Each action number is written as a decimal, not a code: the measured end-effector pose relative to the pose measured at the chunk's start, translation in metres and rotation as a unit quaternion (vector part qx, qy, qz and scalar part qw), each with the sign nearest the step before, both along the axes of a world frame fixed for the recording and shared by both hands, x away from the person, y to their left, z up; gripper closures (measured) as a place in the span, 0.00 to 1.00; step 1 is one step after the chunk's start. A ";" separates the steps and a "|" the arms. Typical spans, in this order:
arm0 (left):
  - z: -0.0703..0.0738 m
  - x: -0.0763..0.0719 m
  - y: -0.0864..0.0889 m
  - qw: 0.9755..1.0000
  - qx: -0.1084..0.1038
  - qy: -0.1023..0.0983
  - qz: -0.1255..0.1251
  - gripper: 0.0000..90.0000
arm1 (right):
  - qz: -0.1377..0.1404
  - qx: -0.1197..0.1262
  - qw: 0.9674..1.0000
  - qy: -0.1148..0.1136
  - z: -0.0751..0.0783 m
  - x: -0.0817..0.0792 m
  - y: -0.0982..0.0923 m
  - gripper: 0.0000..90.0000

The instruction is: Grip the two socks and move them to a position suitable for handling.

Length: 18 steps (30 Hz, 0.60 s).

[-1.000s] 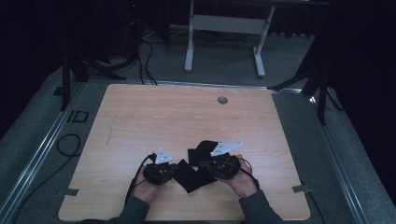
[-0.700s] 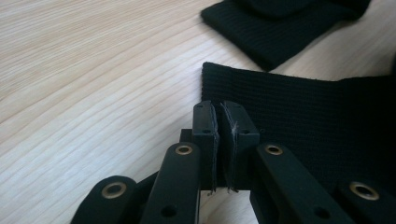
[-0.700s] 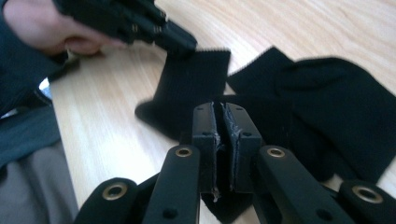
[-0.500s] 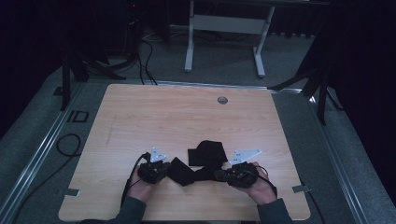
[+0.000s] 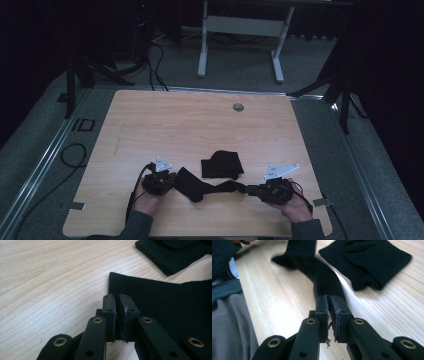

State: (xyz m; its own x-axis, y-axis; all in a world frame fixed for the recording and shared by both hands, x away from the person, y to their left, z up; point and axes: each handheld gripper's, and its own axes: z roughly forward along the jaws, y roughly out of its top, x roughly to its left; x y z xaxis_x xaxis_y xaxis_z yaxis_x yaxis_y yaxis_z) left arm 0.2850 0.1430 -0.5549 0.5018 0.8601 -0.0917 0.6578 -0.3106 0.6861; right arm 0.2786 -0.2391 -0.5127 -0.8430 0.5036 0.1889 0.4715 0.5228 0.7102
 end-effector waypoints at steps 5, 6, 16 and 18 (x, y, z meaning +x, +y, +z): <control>0.001 -0.002 -0.002 1.000 -0.004 0.002 -0.005 0.90 | -0.029 -0.003 1.000 -0.004 0.000 0.003 -0.012 0.91; 0.001 -0.002 -0.002 1.000 -0.004 0.002 -0.007 0.89 | -0.034 -0.001 0.999 -0.005 0.000 0.003 -0.012 0.90; 0.009 -0.004 -0.001 0.999 -0.034 -0.029 -0.022 0.70 | -0.062 0.006 0.998 -0.024 0.004 0.022 0.014 0.75; 0.010 -0.003 0.001 0.999 -0.036 -0.033 -0.017 0.68 | -0.066 -0.002 0.997 -0.033 0.006 0.027 0.024 0.72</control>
